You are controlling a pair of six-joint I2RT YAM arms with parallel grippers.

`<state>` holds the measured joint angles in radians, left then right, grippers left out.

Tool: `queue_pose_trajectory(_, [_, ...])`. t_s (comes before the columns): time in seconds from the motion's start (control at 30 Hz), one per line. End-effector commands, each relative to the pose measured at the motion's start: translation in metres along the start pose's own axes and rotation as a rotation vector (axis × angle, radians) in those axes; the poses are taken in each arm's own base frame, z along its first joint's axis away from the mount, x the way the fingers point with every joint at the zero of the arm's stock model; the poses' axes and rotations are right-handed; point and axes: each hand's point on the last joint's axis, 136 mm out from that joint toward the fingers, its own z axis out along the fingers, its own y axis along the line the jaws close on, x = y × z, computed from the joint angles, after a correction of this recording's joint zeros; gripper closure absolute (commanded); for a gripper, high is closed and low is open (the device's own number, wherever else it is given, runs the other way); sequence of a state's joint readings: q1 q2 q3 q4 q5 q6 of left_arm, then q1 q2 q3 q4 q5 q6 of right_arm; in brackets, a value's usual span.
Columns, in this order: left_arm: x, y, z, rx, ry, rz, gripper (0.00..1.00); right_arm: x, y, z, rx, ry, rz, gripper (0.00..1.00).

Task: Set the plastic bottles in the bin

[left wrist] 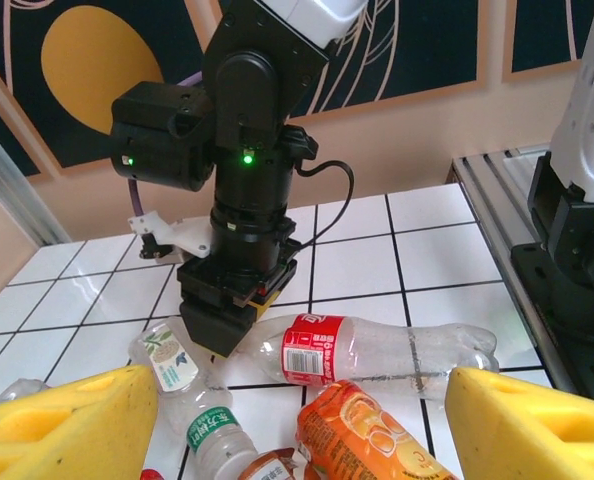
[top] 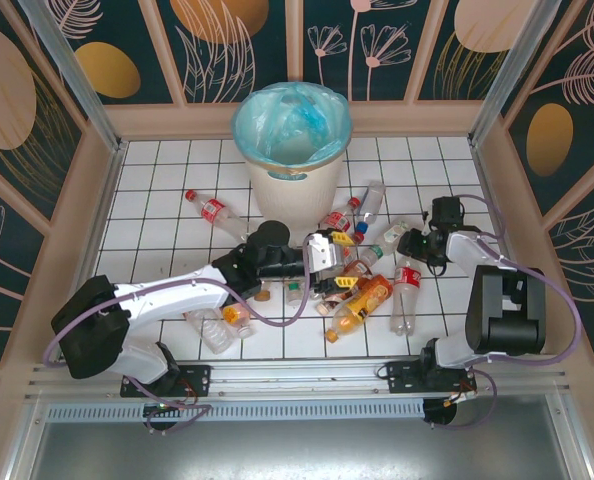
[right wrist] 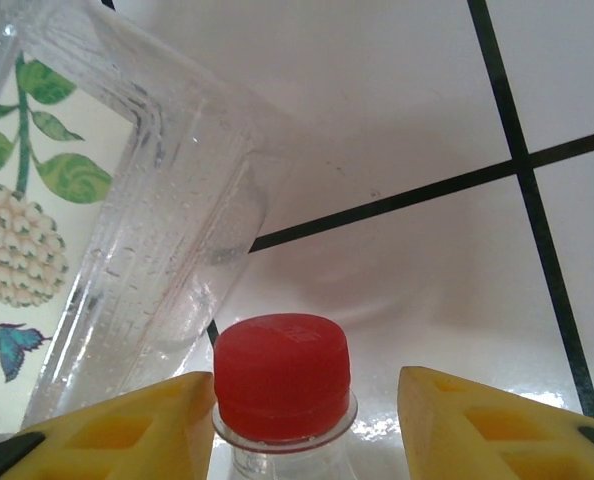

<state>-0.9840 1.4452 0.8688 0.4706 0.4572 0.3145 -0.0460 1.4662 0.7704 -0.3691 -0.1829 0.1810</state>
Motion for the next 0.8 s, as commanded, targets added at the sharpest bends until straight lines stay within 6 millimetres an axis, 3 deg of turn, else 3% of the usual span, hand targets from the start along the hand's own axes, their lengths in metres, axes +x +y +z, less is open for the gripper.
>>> queue_pose_trajectory(0.0, [-0.012, 0.003, -0.007, -0.036, -0.029, 0.057, 0.23, -0.001, 0.000, 0.002, -0.001, -0.020, -0.018, 0.51])
queue_pose_trajectory(0.2, [-0.008, 0.001, -0.010, -0.029, -0.004, 0.098, 0.23, -0.004, -0.005, -0.001, 0.019, -0.056, -0.020, 0.52])
queue_pose_trajectory(0.43, [-0.016, -0.001, -0.017, -0.032, -0.025, 0.134, 0.22, -0.002, 0.001, 0.005, -0.023, -0.044, 0.004, 0.53])
queue_pose_trajectory(0.77, [-0.026, -0.003, -0.023, -0.025, -0.042, 0.148, 0.21, -0.012, -0.005, -0.015, 0.002, -0.099, 0.006, 0.74])
